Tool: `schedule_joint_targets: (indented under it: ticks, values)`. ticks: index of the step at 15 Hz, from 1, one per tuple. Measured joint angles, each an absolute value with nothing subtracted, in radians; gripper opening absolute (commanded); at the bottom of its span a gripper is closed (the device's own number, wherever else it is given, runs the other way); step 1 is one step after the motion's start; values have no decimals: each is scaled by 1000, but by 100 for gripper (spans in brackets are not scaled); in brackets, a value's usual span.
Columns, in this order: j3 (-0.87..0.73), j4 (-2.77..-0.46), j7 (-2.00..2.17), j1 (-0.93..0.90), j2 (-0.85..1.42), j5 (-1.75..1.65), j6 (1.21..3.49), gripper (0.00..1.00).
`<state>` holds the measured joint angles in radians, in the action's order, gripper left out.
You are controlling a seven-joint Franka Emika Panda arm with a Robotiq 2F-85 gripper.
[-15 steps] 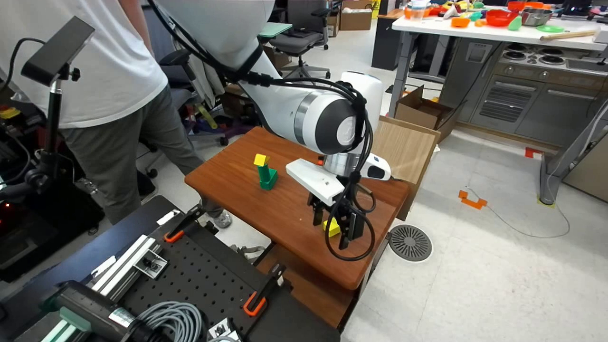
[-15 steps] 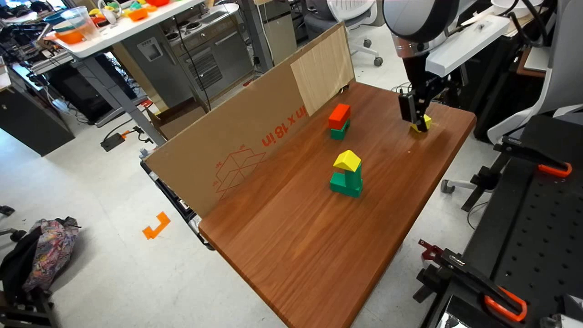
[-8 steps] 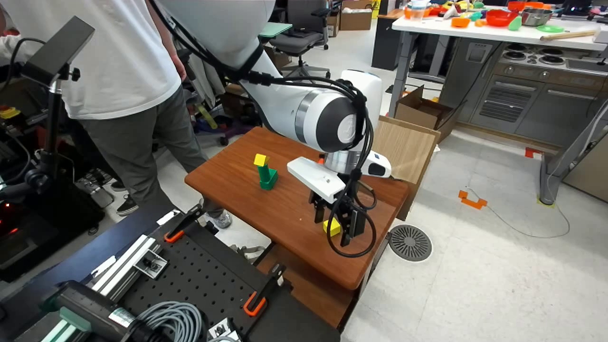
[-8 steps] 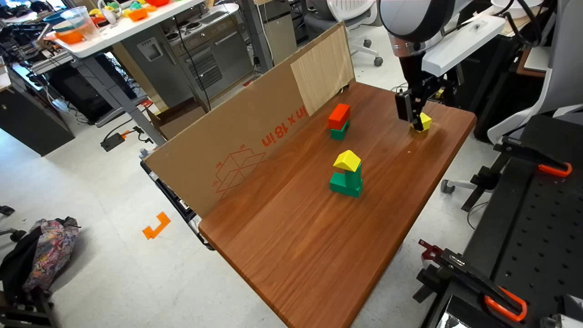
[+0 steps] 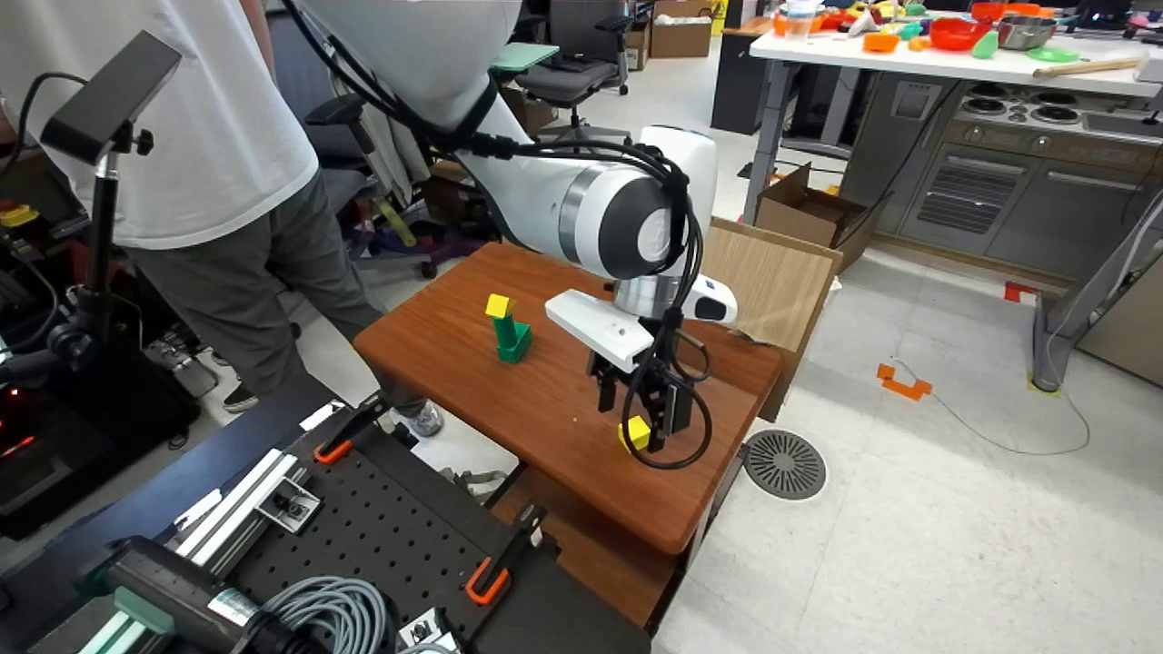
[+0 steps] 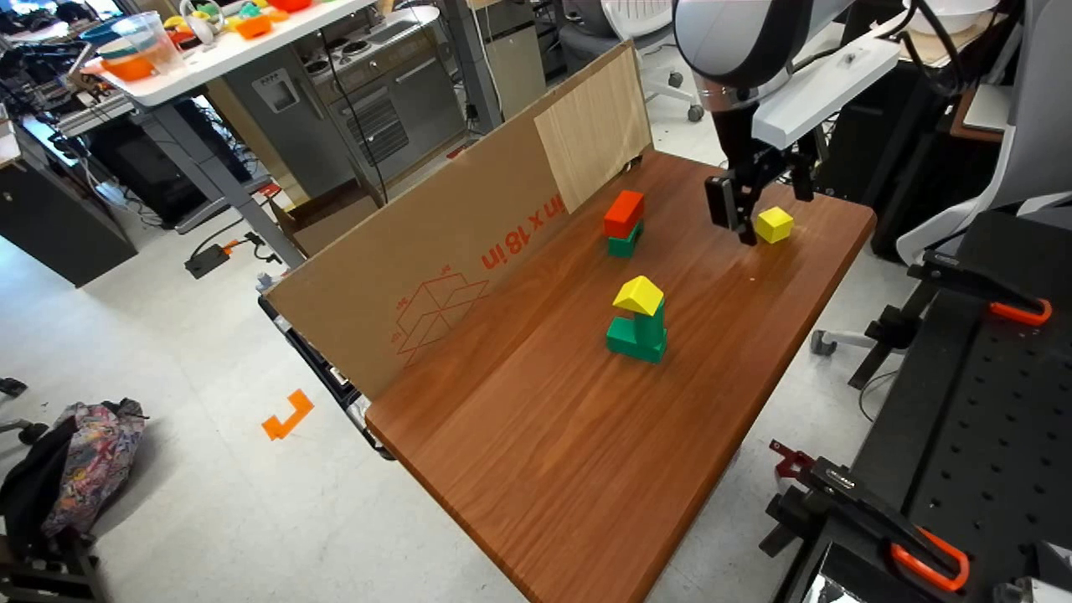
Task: Move the yellow block to the left
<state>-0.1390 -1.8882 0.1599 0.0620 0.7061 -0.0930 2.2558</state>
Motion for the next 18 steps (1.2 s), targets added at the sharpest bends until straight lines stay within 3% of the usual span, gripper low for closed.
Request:
schedule_joint_targets:
  ticks: [1, 2, 11, 18]
  values:
    - [-137, -1880, 160, 62, 715, -93, 2257, 100]
    - [-136, -1872, 161, 62, 725, -93, 2258, 79]
    - [-127, -1832, 164, 48, 755, -90, 2257, 12]
    - [-134, -1819, 134, 49, 752, -93, 2250, 10]
